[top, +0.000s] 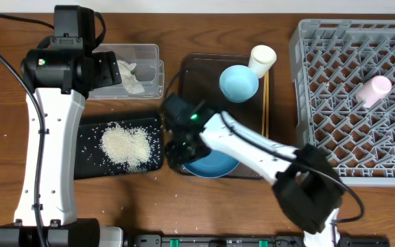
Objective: Sort waste into correct bins and load items into the dishwasher rack
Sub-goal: 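Grasp the blue plate rim with the right gripper and lift it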
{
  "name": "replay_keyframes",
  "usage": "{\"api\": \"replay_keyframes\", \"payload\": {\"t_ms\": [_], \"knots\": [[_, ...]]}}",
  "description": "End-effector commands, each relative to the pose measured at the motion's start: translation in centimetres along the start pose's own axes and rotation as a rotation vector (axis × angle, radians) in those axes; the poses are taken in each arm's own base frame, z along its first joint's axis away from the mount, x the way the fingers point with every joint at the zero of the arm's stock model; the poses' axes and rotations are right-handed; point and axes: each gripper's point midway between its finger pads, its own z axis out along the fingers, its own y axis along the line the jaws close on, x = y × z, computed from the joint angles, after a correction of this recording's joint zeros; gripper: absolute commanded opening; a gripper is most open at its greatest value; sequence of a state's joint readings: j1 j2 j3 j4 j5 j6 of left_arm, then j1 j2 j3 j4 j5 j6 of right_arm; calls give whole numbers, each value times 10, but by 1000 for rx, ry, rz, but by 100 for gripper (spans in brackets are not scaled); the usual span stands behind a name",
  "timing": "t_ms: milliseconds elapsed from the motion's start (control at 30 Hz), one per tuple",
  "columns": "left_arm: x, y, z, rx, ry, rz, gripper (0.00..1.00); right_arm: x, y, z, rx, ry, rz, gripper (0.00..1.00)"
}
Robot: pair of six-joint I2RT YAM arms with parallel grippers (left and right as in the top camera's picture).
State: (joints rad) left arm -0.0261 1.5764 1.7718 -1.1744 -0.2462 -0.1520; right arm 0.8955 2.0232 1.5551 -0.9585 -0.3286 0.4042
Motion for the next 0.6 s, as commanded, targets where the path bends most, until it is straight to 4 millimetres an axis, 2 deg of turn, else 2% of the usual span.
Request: {"api": "replay_keyframes", "payload": {"t_ms": [0,200,433,500,567], "knots": [[0,4,-2,-10,-5,5,96,5,10,7,17,2,3,65],[0,4,-2,-10,-5,5,96,5,2,10,125,-32,8,68],[0,4,-2,-10,-5,5,96,2,-2,10,161,-58,35,68],[0,4,-2,-10,-5,5,96,1,-5,9,178,-65,44,63],[0,4,-2,-10,-5,5,96,0,-11,8,221,-82,61,50]]}}
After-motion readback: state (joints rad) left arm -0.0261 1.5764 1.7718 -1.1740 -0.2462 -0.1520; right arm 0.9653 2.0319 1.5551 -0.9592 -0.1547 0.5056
